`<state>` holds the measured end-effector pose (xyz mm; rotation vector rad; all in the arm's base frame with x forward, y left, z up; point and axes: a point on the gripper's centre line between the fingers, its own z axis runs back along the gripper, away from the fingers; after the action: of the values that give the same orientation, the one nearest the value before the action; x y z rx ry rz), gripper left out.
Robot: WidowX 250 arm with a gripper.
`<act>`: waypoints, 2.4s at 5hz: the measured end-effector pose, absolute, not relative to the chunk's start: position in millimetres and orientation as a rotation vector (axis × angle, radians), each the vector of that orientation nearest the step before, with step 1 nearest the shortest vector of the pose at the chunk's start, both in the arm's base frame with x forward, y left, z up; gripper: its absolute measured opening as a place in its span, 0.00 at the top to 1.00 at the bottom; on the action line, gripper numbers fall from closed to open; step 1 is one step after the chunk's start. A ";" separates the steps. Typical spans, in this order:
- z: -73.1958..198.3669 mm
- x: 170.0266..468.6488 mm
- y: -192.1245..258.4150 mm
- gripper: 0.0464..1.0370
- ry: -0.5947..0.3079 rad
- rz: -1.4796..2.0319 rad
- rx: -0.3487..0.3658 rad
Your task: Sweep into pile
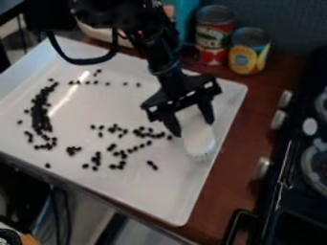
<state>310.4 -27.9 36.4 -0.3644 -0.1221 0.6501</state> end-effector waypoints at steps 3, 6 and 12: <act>17.3 304.3 -4.8 0.33 -0.152 0.656 -0.293; 16.3 258.9 45.0 0.33 -0.112 0.699 -0.269; 20.8 261.9 140.1 0.33 -0.034 0.699 0.171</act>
<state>261.9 140.1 20.8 0.1706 -0.0338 0.6989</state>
